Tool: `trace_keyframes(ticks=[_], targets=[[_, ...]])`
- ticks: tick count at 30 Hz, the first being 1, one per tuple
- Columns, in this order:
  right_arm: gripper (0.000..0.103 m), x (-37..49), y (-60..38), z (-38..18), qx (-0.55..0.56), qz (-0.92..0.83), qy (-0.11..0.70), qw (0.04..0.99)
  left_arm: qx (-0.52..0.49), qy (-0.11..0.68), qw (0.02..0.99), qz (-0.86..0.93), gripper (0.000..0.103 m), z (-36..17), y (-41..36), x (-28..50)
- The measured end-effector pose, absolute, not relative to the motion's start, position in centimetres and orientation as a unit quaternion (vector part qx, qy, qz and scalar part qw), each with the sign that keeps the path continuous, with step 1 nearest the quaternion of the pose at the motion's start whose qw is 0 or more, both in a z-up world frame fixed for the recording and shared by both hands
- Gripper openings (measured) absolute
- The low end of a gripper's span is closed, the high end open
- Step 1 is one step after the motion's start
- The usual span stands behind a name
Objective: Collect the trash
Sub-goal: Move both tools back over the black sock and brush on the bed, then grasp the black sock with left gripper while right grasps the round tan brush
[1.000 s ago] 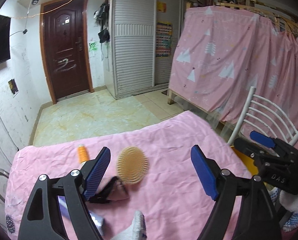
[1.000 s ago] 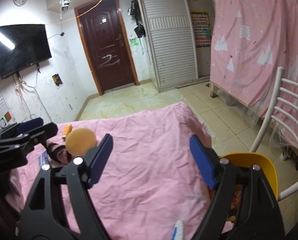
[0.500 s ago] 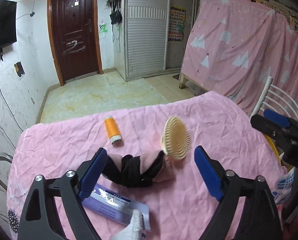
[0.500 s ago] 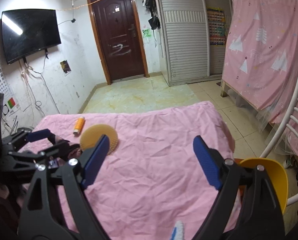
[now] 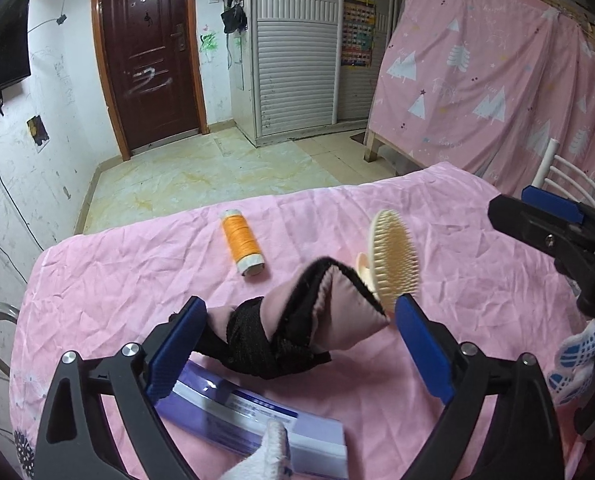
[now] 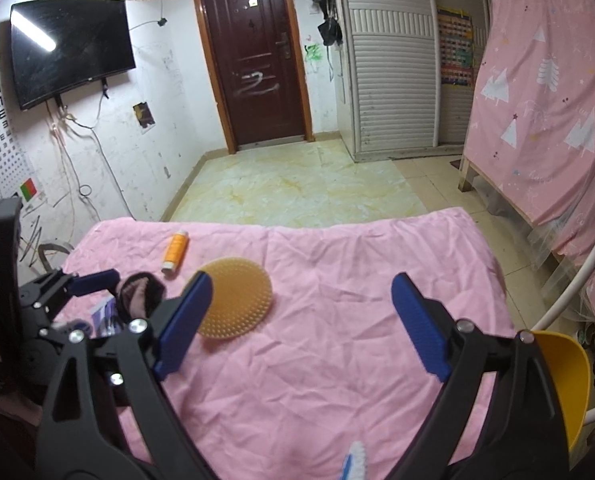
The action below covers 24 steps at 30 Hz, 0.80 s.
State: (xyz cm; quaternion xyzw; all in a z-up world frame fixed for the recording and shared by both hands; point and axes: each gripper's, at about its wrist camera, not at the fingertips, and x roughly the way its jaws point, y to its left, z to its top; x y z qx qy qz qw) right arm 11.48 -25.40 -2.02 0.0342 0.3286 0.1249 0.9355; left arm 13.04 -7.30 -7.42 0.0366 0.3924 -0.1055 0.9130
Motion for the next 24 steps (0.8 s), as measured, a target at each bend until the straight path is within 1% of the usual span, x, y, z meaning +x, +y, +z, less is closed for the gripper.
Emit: trace_keyframes(ticks=[2, 3, 4, 8, 10, 13, 18, 19, 20, 24], targets=[[0.088, 12.0, -24.9, -2.2, 0.036, 0.133, 0.334, 0.932, 0.030, 0.392, 0.913, -0.107, 0.086, -7.4, -7.0, 13.1], [0.088, 12.3, -24.6, -2.3, 0.038, 0.140, 0.338, 0.930, 0.027, 0.391, 0.914, -0.106, 0.084, -7.4, -6.8, 13.2], [0.089, 12.4, -24.4, -2.4, 0.040, 0.143, 0.340, 0.929, 0.026, 0.390, 0.915, -0.104, 0.079, -7.4, -6.7, 13.2], [0.091, 13.7, -23.5, -2.8, 0.069, 0.175, 0.360, 0.914, 0.011, 0.388, 0.917, -0.097, 0.069, -7.3, -5.9, 13.4], [0.091, 14.1, -23.0, -3.1, 0.073, 0.184, 0.368, 0.908, 0.007, 0.388, 0.917, -0.094, 0.059, -7.4, -5.6, 13.5], [0.091, 14.7, -22.5, -3.6, 0.079, 0.193, 0.380, 0.901, 0.002, 0.386, 0.918, -0.087, 0.052, -7.3, -5.4, 13.5], [0.091, 15.4, -21.8, -4.4, 0.075, 0.199, 0.396, 0.893, -0.024, 0.378, 0.922, -0.082, 0.043, -7.0, -4.5, 13.6], [0.092, 15.5, -21.5, -4.5, 0.071, 0.199, 0.400, 0.892, -0.029, 0.375, 0.923, -0.080, 0.037, -6.9, -4.3, 13.5], [0.092, 15.7, -21.3, -4.7, 0.068, 0.199, 0.403, 0.891, -0.035, 0.370, 0.925, -0.077, 0.034, -6.6, -4.0, 13.4], [0.092, 16.2, -20.3, -5.2, 0.054, 0.203, 0.414, 0.886, -0.056, 0.364, 0.927, -0.068, 0.034, -6.4, -3.2, 13.3]])
